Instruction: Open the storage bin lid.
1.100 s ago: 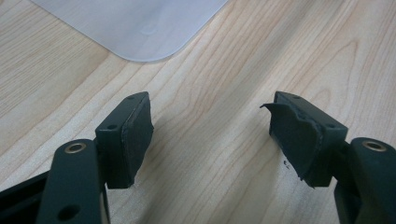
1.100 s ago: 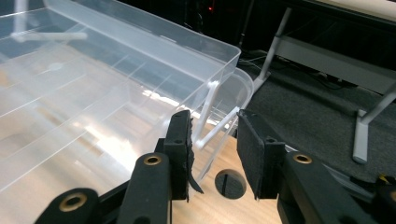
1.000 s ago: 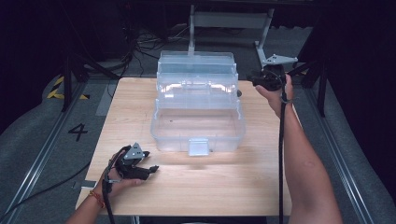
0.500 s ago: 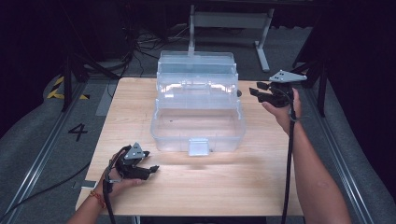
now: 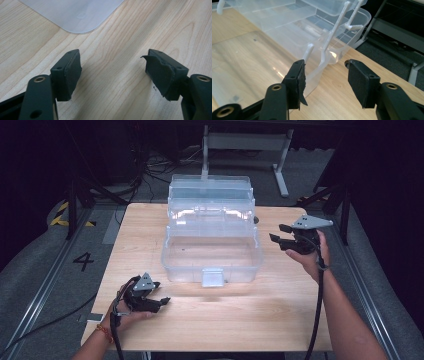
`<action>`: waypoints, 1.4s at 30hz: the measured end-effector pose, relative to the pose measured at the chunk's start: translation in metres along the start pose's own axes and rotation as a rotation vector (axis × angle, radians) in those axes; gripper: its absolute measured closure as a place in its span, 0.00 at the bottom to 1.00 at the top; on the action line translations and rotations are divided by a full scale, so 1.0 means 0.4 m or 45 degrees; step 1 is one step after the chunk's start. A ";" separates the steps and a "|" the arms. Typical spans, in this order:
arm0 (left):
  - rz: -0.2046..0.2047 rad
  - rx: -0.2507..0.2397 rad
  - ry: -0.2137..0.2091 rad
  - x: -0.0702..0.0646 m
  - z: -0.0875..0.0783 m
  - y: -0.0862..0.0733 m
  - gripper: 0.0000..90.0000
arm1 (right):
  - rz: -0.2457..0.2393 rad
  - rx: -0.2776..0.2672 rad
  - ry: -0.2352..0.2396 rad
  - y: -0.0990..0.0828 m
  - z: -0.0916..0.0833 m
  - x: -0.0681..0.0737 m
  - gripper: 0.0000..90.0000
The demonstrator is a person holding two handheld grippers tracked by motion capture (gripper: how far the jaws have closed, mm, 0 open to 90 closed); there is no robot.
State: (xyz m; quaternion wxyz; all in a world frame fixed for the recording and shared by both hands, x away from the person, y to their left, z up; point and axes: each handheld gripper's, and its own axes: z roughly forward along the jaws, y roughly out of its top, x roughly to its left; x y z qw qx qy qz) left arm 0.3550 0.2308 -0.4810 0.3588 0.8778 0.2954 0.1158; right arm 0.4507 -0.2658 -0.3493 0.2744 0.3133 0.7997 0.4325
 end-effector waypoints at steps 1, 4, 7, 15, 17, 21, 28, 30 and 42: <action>0.001 0.004 -0.002 0.000 -0.001 0.000 0.32 | -0.005 0.004 0.000 -0.007 -0.002 0.004 0.51; 0.000 0.000 0.001 0.000 0.000 0.000 0.32 | -0.020 0.020 0.007 -0.025 -0.009 0.014 0.49; 0.000 0.000 0.000 0.000 0.000 0.000 0.32 | -0.028 0.038 0.006 -0.043 -0.015 0.021 0.47; 0.000 0.004 -0.002 0.000 -0.001 0.000 0.32 | -0.030 0.070 -0.006 -0.100 -0.033 0.037 0.42; 0.000 0.001 0.001 0.000 0.000 0.000 0.32 | -0.023 0.073 0.000 -0.111 -0.037 0.040 0.41; 0.001 0.004 -0.002 0.000 -0.001 0.000 0.32 | -0.022 0.099 -0.002 -0.139 -0.045 0.050 0.40; -0.001 -0.003 0.004 0.000 0.001 0.000 0.32 | -0.032 0.143 -0.009 -0.188 -0.060 0.064 0.37; -0.002 0.000 0.005 -0.001 0.000 0.000 0.32 | -0.022 0.150 -0.005 -0.203 -0.066 0.065 0.37; -0.002 -0.001 0.007 0.000 0.002 0.002 0.32 | 0.001 0.226 -0.025 -0.305 -0.092 0.077 0.32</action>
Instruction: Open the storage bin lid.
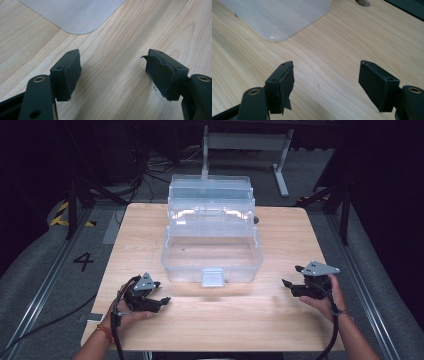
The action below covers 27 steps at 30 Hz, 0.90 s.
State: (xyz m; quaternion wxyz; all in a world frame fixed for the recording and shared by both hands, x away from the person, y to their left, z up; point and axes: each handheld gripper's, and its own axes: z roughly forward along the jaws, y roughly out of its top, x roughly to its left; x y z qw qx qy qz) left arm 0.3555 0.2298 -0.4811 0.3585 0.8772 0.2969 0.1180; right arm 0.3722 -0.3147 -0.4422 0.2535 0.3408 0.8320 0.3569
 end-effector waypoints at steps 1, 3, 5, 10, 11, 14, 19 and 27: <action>0.000 0.000 0.000 0.000 0.000 0.000 0.32 | 0.009 0.003 0.003 -0.009 -0.002 0.000 0.32; 0.000 0.000 0.000 0.000 0.000 0.000 0.32 | 0.017 0.010 -0.005 -0.024 -0.005 0.000 0.32; 0.000 0.000 0.001 0.000 0.000 0.000 0.32 | 0.035 0.024 -0.018 -0.043 -0.009 0.001 0.32; -0.001 0.000 0.001 0.000 0.000 0.000 0.32 | 0.062 0.035 -0.004 -0.087 -0.019 0.001 0.32; -0.001 -0.001 0.001 0.000 0.000 0.000 0.32 | 0.071 0.032 -0.006 -0.095 -0.021 0.000 0.32; -0.001 0.000 0.001 0.000 0.000 0.000 0.32 | 0.100 0.035 -0.006 -0.115 -0.028 0.001 0.31; -0.002 0.000 0.001 0.000 0.000 0.000 0.32 | 0.145 0.035 0.006 -0.148 -0.038 0.002 0.30; -0.002 0.000 0.001 0.000 0.000 0.000 0.32 | 0.185 0.056 0.058 -0.177 -0.045 0.006 0.27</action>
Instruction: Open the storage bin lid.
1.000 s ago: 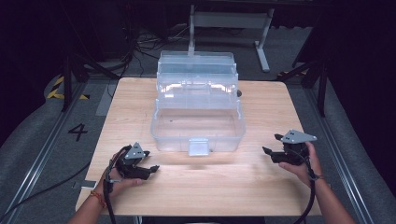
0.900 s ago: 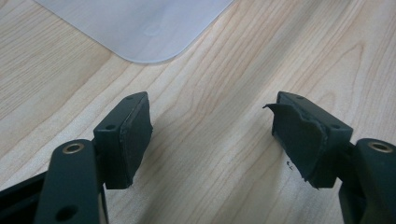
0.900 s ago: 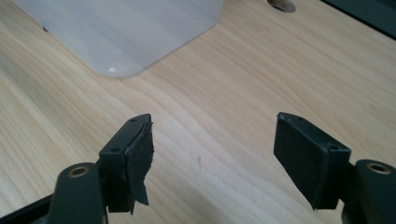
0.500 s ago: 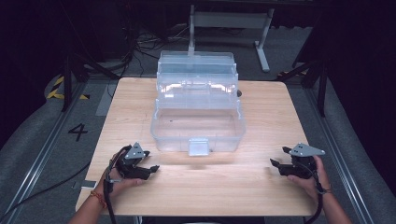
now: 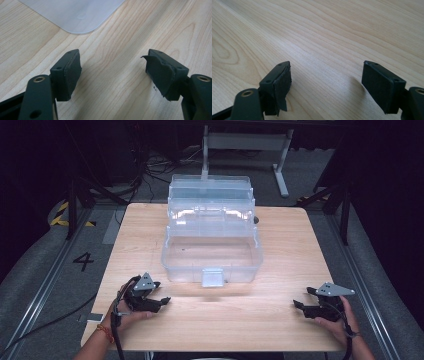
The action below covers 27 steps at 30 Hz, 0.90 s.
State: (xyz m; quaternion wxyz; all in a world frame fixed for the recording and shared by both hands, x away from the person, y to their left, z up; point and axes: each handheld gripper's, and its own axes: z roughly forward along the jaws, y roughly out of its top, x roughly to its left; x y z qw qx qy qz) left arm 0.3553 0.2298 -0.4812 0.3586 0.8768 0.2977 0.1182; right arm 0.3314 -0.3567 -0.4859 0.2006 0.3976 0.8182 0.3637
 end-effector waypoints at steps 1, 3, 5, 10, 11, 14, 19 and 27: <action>-0.002 0.001 0.000 0.000 0.000 0.000 0.32 | 0.003 0.001 0.008 0.000 0.000 -0.001 0.27; -0.004 0.001 0.003 -0.001 0.000 0.000 0.32 | 0.017 0.006 0.022 0.000 0.001 -0.005 0.27; -0.004 0.001 0.003 -0.001 -0.001 -0.001 0.32 | 0.023 0.008 0.028 -0.001 0.001 -0.006 0.27; -0.005 0.001 0.003 -0.001 0.000 -0.001 0.32 | 0.039 0.014 0.040 0.000 0.003 -0.011 0.26; -0.007 0.001 0.003 -0.001 0.000 -0.001 0.32 | 0.040 0.015 0.040 0.000 0.003 -0.011 0.26; -0.008 0.001 0.003 -0.001 0.000 -0.001 0.32 | 0.040 0.014 0.039 0.000 0.003 -0.011 0.26; -0.006 0.002 0.003 0.000 0.000 0.000 0.31 | 0.040 0.014 0.039 0.000 0.003 -0.011 0.26; -0.011 0.004 0.007 0.001 0.002 0.002 0.29 | 0.040 0.014 0.038 0.000 0.003 -0.011 0.26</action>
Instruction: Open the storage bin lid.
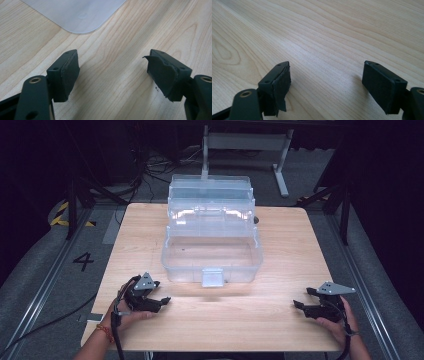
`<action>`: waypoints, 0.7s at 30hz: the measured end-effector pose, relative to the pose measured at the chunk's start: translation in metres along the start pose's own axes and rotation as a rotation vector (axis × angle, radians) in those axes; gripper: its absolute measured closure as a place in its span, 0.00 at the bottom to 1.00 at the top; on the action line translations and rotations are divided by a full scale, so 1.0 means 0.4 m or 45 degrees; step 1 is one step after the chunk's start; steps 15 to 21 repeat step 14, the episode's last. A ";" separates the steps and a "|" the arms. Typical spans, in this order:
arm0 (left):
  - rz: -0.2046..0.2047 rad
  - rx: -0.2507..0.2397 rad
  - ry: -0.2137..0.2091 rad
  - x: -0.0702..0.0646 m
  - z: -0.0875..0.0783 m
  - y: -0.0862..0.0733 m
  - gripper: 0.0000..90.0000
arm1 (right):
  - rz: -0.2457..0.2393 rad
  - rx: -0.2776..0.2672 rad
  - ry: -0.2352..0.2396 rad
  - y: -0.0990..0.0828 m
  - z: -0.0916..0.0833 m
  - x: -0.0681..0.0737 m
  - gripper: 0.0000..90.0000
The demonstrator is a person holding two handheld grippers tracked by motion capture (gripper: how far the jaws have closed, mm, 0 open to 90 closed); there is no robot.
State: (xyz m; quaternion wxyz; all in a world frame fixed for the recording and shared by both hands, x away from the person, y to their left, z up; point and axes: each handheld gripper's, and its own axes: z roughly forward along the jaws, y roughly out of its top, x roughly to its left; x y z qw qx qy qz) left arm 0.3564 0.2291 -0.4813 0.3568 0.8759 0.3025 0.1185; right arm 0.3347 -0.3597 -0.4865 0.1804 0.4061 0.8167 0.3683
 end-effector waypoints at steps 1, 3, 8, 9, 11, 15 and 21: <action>-0.003 0.000 0.001 0.000 0.001 0.000 0.28 | 0.001 0.001 0.001 0.000 0.000 0.000 0.26; -0.003 0.002 0.006 0.000 0.001 0.001 0.28 | 0.000 0.000 -0.001 0.000 0.000 0.000 0.26; -0.011 0.007 0.004 0.001 0.002 0.001 0.26 | 0.001 0.001 -0.003 0.000 0.000 0.000 0.25; -0.014 0.005 0.002 0.001 0.003 0.001 0.26 | 0.002 0.000 -0.003 0.000 0.000 0.000 0.25; -0.021 0.004 0.000 0.001 0.003 0.001 0.25 | 0.003 0.001 -0.004 0.000 0.000 0.000 0.25; -0.013 0.004 0.020 0.003 0.003 0.002 0.25 | 0.004 0.002 -0.006 0.000 0.000 -0.001 0.24; -0.013 0.004 0.020 0.003 0.003 0.002 0.25 | 0.004 0.002 -0.006 0.000 0.000 -0.001 0.24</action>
